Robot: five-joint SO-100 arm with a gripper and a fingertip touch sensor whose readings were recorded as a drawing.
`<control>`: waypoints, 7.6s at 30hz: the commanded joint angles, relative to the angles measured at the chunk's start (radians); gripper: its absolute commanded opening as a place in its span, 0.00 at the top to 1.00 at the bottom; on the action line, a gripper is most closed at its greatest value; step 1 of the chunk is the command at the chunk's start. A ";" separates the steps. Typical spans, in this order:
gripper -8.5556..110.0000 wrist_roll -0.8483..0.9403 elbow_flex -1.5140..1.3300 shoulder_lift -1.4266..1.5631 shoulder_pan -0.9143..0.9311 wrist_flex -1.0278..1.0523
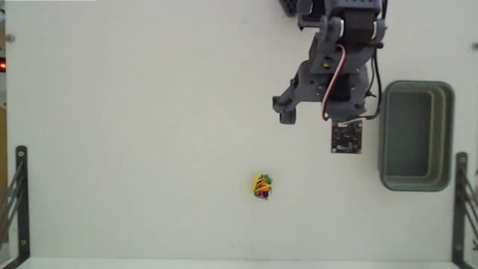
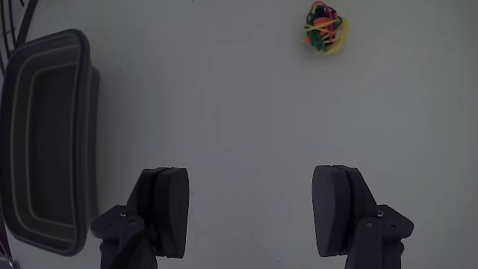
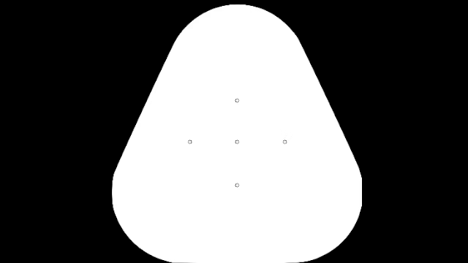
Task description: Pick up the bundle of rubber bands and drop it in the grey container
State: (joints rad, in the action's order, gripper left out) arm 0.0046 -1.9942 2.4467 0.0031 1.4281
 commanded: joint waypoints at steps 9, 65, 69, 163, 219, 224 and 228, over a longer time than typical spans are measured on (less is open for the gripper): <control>0.00 -0.005 -0.005 0.034 0.070 0.002; 0.00 -0.005 -0.002 0.001 0.137 -0.027; 0.00 -0.005 0.009 -0.063 0.137 -0.080; 0.00 -0.005 0.687 -1.054 0.137 -0.393; 0.00 -0.005 0.601 -1.050 0.137 -0.475; 0.00 -0.005 0.593 -1.050 0.137 -0.482; 0.00 -0.005 0.587 -1.050 0.137 -0.489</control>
State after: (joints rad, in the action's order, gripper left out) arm 0.0046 -1.4036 1.3591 0.1381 0.9526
